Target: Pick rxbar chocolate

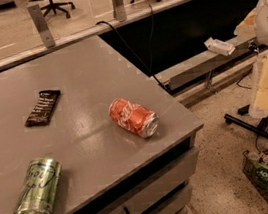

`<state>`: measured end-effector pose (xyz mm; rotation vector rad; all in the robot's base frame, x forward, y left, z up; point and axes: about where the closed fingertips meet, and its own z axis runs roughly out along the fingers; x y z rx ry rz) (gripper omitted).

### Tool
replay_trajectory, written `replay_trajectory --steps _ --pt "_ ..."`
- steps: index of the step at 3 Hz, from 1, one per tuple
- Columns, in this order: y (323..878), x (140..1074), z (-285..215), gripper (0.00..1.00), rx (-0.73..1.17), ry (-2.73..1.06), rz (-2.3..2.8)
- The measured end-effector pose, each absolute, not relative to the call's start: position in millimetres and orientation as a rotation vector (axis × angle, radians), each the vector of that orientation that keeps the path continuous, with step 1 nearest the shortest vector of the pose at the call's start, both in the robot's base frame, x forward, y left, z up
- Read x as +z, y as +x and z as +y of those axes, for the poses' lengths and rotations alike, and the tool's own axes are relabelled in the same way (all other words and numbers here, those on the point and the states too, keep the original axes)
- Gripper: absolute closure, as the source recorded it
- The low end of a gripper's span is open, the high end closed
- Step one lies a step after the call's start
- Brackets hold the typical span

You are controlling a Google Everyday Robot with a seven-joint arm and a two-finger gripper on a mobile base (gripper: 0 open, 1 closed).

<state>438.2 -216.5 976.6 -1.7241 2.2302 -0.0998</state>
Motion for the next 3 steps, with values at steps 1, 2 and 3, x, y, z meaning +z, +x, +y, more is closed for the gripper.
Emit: replay_trajectory --steps 1,2,3 --pt "439 980 -214 0.00 -0.107 -1.726 2.214" --pt "471 991 -191 0.00 -0.096 -1.811 2.092" --pt "530 1013 -143 0.00 -0.132 -1.956 1.885"
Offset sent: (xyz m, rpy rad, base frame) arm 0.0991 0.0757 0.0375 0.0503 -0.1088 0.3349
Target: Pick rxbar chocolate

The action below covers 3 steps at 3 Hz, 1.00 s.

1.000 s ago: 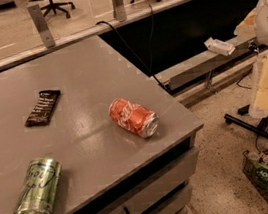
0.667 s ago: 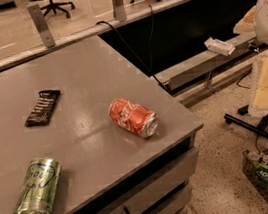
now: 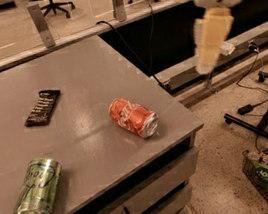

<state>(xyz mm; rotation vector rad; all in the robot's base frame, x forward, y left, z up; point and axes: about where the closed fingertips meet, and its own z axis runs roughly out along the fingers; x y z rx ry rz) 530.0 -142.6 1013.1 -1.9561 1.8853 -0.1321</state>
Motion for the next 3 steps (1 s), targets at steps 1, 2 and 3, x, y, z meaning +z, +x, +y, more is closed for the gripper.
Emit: replay_trajectory --steps 1,2,3 --pt "574 1037 -83 0.00 -0.188 -2.097 1.661" --pt "593 1045 -18 0.00 -0.195 -2.202 1.469" --pt "596 1038 37 0.00 -0.185 -2.278 1.330"
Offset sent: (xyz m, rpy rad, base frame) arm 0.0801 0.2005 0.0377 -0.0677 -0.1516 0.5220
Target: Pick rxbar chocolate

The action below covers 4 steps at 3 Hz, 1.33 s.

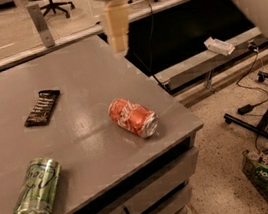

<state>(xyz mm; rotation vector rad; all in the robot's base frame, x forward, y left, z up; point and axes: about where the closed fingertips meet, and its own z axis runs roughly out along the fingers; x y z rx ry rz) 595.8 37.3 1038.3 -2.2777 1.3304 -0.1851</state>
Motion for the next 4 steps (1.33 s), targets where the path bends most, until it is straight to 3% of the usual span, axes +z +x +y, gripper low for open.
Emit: replay_trajectory --steps 1,4 --pt "585 1012 89 0.00 -0.148 -2.348 1.213" --pt "584 973 112 0.00 -0.131 -2.437 1.103"
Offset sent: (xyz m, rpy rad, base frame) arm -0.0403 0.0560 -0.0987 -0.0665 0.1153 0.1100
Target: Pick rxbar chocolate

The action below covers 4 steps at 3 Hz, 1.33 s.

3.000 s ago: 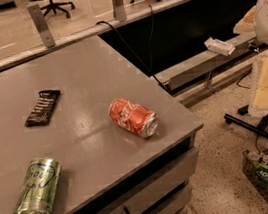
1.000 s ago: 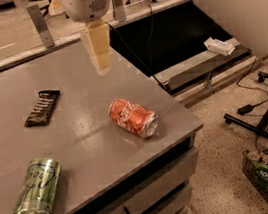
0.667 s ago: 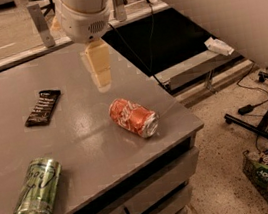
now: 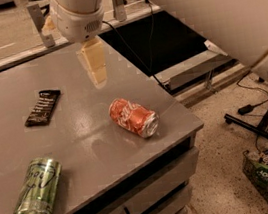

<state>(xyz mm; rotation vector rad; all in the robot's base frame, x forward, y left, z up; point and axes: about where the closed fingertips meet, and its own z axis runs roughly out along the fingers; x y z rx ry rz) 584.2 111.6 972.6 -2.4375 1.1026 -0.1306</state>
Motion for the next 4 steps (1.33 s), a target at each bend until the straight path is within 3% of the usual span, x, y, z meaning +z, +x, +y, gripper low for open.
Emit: replay_trajectory --steps 2,4 --pt "619 946 171 0.00 -0.233 -2.621 0.628" --pt "615 906 219 0.00 -0.344 -2.744 0.276"
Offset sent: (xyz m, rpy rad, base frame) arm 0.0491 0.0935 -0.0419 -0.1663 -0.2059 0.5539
